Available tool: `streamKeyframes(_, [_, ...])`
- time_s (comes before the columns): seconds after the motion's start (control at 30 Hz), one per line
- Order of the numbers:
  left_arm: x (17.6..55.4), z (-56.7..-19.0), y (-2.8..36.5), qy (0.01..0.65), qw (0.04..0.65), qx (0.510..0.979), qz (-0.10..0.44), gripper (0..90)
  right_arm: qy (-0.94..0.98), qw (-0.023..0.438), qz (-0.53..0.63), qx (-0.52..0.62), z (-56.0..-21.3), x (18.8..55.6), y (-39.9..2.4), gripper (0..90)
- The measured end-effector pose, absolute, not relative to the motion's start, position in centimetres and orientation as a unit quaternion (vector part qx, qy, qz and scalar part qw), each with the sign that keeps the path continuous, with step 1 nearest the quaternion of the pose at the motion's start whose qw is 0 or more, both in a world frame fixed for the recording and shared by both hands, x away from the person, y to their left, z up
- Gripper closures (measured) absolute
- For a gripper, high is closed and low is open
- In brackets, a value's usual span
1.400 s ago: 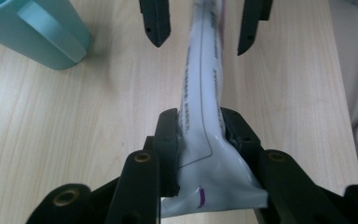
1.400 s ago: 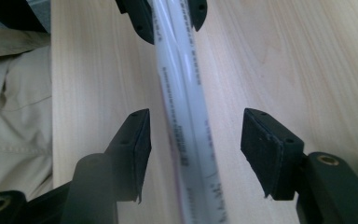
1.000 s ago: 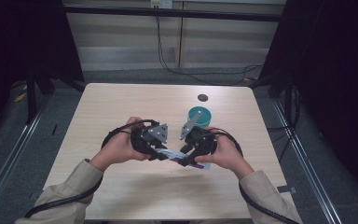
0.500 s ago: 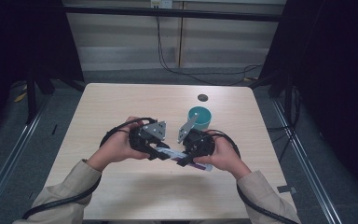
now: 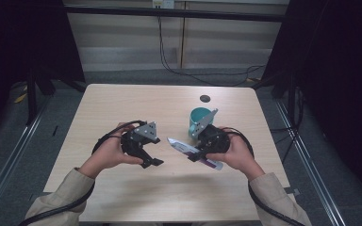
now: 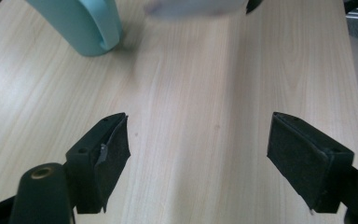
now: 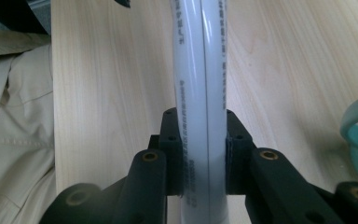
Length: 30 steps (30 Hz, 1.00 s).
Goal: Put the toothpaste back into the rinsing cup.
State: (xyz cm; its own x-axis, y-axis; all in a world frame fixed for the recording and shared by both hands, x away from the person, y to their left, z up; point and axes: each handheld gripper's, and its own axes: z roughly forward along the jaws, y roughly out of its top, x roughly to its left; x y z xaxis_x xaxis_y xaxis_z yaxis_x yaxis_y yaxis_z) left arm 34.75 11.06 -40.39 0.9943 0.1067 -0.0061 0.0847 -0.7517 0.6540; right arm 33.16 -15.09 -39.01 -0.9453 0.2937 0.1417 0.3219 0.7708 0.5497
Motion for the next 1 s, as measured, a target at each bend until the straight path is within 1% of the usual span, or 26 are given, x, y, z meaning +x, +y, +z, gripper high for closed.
streamKeyframes(0.23, [35.0,-41.6,11.9,0.077,0.358,0.93,0.018,19.3,-0.926,0.018,-0.33,-0.179,-39.0,33.6,-15.6,74.2])
streamKeyframes(0.3, [35.0,-42.0,12.3,0.095,0.365,0.926,0.016,18.2,-0.918,0.013,-0.349,-0.187,-38.9,33.7,-15.8,74.2])
streamKeyframes(0.4, [35.1,-42.4,12.5,0.098,0.365,0.926,0.014,17.4,-0.913,0.005,-0.36,-0.194,-38.7,33.7,-15.9,74.1])
streamKeyframes(0.5, [35.2,-43.0,12.9,0.11,0.362,0.926,0.004,17.5,-0.904,0.002,-0.377,-0.2,-38.6,33.8,-15.9,74.2])
streamKeyframes(0.83, [35.5,-44.6,13.9,0.142,0.355,0.924,0.004,17.4,-0.891,-0.01,-0.398,-0.216,-38.4,34.0,-16.0,74.1])
streamKeyframes(1.0, [35.2,-45.5,14.5,0.164,0.365,0.916,0.009,18.0,-0.882,-0.019,-0.415,-0.225,-38.1,34.0,-16.1,74.2])
